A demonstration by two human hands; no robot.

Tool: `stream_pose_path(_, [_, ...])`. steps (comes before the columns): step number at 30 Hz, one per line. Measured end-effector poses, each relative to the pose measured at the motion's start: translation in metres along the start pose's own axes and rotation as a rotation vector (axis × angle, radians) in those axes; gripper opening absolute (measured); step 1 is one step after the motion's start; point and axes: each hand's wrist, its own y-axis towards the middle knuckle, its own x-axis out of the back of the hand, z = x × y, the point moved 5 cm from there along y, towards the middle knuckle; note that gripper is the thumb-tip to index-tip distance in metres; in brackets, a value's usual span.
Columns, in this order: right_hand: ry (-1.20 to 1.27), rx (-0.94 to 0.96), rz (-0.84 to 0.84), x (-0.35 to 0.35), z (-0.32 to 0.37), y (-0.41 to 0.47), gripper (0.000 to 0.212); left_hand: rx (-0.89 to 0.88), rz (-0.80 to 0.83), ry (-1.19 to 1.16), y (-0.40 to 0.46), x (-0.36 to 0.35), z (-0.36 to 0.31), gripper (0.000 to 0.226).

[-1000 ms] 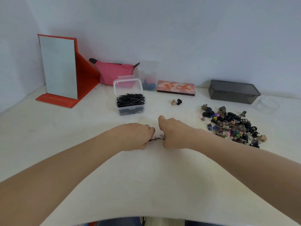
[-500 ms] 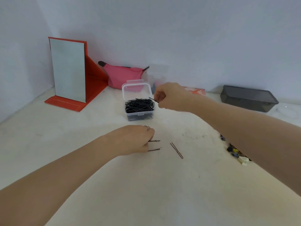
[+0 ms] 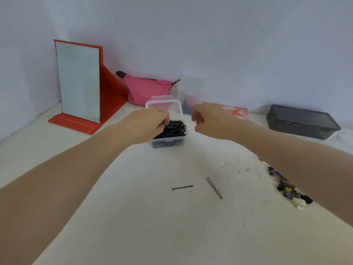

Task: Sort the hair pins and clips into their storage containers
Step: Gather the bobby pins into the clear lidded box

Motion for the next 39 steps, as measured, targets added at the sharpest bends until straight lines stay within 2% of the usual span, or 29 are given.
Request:
stream_pose_path(3, [0.021,-0.113,0.208,-0.010,-0.011,-0.040,0.026,0.064,-0.018,-0.061,0.001,-0.007,0.004,0.011])
stream_pose_path(5, [-0.026,-0.177,0.369,-0.020,-0.009,-0.065,0.036,0.079,-0.088,-0.091,-0.004,-0.008,0.004,0.010])
stream_pose_path(8, [-0.114,-0.200,0.519,-0.035,0.004,-0.097,0.043,-0.001,-0.178,-0.154,-0.025,-0.007,-0.015,0.008])
stream_pose_path(9, [-0.141,-0.186,0.520,-0.040,0.010,-0.104,0.042,-0.063,-0.150,-0.150,-0.034,-0.010,-0.026,0.009])
stream_pose_path(11, [-0.213,-0.148,0.462,-0.047,0.021,-0.112,0.036,-0.155,0.027,-0.099,-0.054,-0.025,-0.051,0.015])
stream_pose_path(14, [-0.309,-0.122,0.368,-0.053,0.029,-0.115,0.030,-0.170,0.286,0.066,-0.071,-0.051,-0.078,0.022])
stream_pose_path(17, [-0.379,-0.095,0.314,-0.054,0.036,-0.118,0.029,-0.174,0.312,0.167,-0.071,-0.057,-0.092,0.020])
stream_pose_path(22, [-0.412,-0.048,0.314,-0.057,0.040,-0.121,0.030,-0.232,0.385,0.356,-0.067,-0.062,-0.107,0.013])
stream_pose_path(28, [-0.356,-0.045,0.354,-0.054,0.035,-0.122,0.026,-0.191,0.451,0.300,-0.068,-0.070,-0.098,0.014])
stream_pose_path(31, [-0.234,-0.070,0.329,-0.038,0.027,-0.106,0.018,-0.155,0.406,0.216,-0.068,-0.059,-0.084,0.014])
stream_pose_path(34, [-0.145,-0.020,0.208,-0.020,0.018,-0.070,0.012,-0.074,0.308,0.186,-0.059,-0.032,-0.058,0.012])
stream_pose_path(36, [-0.089,0.008,0.145,-0.010,0.020,-0.044,0.016,-0.110,0.115,0.175,-0.047,-0.014,-0.041,0.012])
stream_pose_path(38, [-0.015,0.031,0.060,-0.001,0.026,-0.018,0.021,-0.179,-0.100,0.189,-0.034,0.002,-0.028,0.020])
stream_pose_path(39, [0.039,0.029,0.009,0.003,0.029,-0.007,0.024,-0.181,-0.140,0.212,-0.027,0.005,-0.021,0.021])
